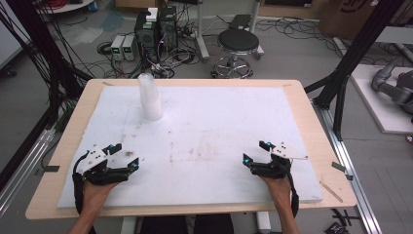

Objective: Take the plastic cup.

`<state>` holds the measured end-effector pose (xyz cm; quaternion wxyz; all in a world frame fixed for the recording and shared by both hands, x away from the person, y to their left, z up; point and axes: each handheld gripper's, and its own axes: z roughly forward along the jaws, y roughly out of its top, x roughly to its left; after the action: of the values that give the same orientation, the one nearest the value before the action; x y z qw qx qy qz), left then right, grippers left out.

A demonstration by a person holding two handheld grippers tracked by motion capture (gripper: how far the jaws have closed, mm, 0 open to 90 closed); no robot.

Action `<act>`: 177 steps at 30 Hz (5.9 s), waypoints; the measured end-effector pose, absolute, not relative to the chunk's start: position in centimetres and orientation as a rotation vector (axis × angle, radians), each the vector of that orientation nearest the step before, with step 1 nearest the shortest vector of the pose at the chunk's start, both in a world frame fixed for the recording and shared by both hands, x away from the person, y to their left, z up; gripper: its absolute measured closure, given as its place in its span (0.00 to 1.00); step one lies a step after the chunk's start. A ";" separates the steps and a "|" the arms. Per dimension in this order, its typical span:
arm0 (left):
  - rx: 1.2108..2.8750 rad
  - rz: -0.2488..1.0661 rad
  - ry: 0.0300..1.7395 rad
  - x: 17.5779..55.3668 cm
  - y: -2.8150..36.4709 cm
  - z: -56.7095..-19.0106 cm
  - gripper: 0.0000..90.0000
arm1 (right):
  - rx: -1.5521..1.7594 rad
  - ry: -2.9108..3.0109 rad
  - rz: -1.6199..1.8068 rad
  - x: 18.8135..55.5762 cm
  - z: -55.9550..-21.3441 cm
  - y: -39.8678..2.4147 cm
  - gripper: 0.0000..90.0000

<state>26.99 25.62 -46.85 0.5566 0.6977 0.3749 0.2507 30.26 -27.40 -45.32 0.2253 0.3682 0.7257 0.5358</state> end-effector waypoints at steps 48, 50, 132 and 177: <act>1.639 0.430 0.736 34.6 30.9 -36.2 0.13 | 1.046 2.028 1.493 30.7 -45.3 -27.6 0.16; 1.656 0.415 0.723 35.5 31.1 -35.5 0.13 | 1.041 2.024 1.492 30.7 -45.3 -27.6 0.16; 2.097 0.296 0.710 52.4 23.9 -34.9 0.23 | 1.027 2.029 1.468 30.7 -45.3 -27.4 0.16; 2.037 0.341 0.717 51.7 23.9 -30.3 0.37 | 1.029 2.034 1.464 30.7 -45.4 -27.3 0.16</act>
<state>51.71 23.86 -30.30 0.4600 0.8274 0.2911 0.1383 30.70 -27.32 -45.35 0.2145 0.3711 0.7334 0.5276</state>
